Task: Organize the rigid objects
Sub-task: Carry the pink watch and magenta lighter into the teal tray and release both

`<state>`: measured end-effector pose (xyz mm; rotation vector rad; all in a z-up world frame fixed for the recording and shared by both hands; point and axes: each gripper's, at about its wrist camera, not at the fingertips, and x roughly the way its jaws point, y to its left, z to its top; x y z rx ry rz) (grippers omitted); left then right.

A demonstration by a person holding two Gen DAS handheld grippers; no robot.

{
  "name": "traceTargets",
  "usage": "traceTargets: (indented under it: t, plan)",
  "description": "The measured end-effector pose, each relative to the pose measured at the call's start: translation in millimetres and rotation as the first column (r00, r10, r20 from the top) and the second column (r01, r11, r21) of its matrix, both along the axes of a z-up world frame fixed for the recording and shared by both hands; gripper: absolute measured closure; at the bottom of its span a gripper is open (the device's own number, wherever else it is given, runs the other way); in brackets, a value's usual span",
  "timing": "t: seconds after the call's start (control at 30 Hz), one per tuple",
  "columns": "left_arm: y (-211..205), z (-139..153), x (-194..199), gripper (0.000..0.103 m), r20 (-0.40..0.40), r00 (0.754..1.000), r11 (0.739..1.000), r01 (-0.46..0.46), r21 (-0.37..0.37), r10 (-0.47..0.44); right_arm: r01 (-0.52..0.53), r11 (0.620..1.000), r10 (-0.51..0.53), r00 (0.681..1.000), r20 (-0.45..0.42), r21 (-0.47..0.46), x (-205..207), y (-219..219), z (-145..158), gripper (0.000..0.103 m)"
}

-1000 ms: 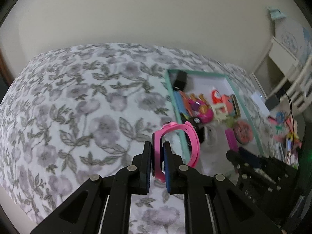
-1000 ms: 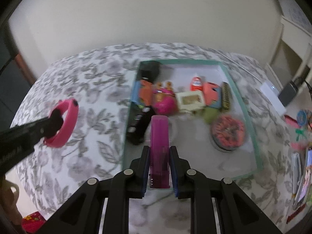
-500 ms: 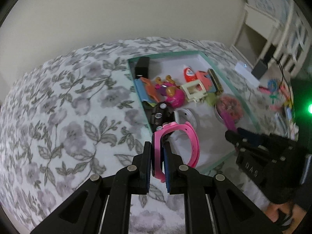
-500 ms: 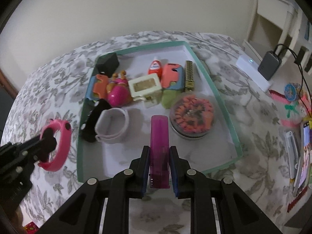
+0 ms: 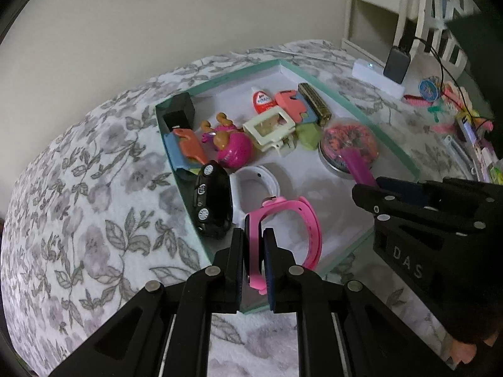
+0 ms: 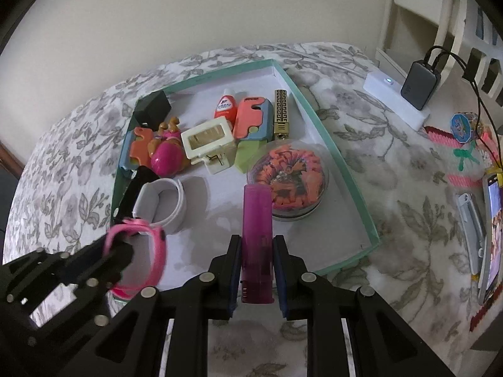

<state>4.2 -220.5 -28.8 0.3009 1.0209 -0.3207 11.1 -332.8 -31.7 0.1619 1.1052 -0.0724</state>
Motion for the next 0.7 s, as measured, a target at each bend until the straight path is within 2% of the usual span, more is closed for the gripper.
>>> traceTargets:
  t: [0.13,0.5,0.7]
  plan:
    - [-0.4,-6.1,1.3,0.091,-0.001,1.000,0.999,-0.003,0.032,0.003,-0.017,1.000,0.017,1.000,0.003,0.009,0.7,2.8,-0.7,0.082]
    - [2.8,-9.1,3.1,0.091,-0.013,1.000,1.000,-0.006,0.030,0.007,-0.063,0.998,0.063,0.998,-0.003,-0.009,2.4,13.4,-3.4,0.082]
    - [2.0,-10.3,2.6,0.084,-0.011,1.000,0.999,0.000,0.043,0.000,-0.068,0.998,0.068,0.998,0.000,-0.007,3.2,14.5,-3.5,0.081]
